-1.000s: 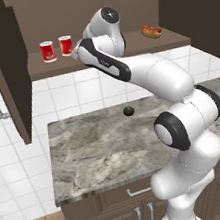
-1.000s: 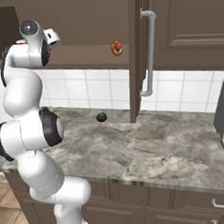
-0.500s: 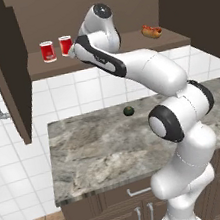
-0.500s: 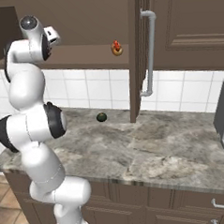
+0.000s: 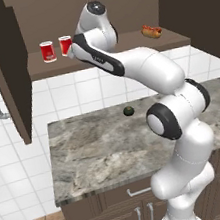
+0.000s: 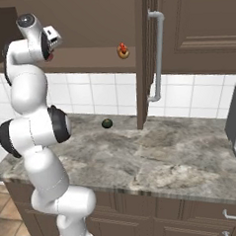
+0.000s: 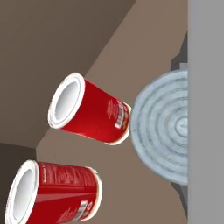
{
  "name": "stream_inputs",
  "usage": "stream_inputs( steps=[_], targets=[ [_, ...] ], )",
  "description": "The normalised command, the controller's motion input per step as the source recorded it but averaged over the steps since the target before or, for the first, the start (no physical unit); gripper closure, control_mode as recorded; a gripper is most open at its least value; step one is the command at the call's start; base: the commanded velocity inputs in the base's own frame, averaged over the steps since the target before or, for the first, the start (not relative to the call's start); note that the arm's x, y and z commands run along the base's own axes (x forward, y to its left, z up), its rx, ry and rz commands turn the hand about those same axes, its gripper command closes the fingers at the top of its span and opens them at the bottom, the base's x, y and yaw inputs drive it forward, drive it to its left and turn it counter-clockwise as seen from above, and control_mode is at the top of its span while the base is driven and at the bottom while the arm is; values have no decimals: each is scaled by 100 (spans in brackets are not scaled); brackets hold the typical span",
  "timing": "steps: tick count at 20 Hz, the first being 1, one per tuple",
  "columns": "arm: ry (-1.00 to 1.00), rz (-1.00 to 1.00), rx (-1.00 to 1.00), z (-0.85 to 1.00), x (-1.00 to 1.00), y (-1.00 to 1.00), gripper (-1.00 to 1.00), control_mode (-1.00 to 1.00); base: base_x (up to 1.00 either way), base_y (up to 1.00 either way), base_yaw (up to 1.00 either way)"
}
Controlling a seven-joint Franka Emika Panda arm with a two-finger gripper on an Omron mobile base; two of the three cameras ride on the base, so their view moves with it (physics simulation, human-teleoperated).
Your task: Pick the cans from the counter and place them in their designated side in the cabinet.
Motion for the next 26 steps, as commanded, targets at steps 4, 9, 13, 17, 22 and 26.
stream_inputs(
  steps=[4,9,13,17,22,26],
  targets=[
    [-7,0,-2,0,9,0,-100,-100,0,0,0],
    [-8,0,0,0,12,0,-100,-100,0,0,0],
    [-5,1,0,0,16,0,-100,-100,0,0,0],
    [-11,3,0,3,4,0,-100,-100,0,0,0],
    [-16,6,0,3,-6,-3,-100,-100,0,0,0],
    [-19,8,0,0,-23,-12,-100,-100,0,0,0]
  ],
)
